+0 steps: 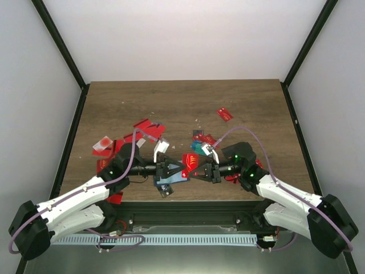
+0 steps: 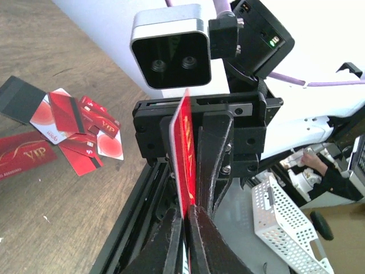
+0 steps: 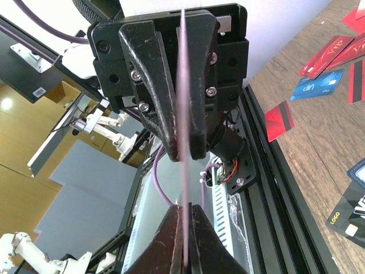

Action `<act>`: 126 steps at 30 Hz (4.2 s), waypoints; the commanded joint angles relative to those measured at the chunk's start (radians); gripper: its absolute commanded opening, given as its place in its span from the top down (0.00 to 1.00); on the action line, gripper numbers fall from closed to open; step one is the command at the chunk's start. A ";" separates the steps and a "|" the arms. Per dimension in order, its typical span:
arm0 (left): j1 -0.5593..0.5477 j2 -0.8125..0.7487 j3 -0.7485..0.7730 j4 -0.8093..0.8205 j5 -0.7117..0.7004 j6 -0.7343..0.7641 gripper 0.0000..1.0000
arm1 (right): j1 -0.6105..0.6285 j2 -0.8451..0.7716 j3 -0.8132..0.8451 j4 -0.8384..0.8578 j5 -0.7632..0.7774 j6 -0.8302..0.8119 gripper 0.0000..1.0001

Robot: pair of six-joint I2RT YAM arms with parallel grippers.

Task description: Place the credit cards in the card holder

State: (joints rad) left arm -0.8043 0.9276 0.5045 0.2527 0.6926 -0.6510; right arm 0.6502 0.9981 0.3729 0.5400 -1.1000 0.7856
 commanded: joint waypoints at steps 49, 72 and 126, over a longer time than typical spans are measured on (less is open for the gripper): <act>0.228 0.140 -0.173 -0.240 -0.285 -0.160 0.96 | 0.063 0.532 0.266 -0.380 0.532 -0.234 0.64; 0.228 0.202 -0.209 -0.159 -0.291 -0.196 0.96 | 0.066 0.590 0.176 -0.397 0.648 -0.221 0.93; 0.228 0.296 -0.254 -0.059 -0.156 -0.284 0.96 | 0.119 0.632 0.158 -0.376 0.643 -0.167 0.99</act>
State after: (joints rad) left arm -0.5777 1.1912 0.2325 0.2066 0.5026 -0.9428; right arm 0.7502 1.5990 0.5320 0.2070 -0.4686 0.6224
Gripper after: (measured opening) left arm 0.041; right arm 0.015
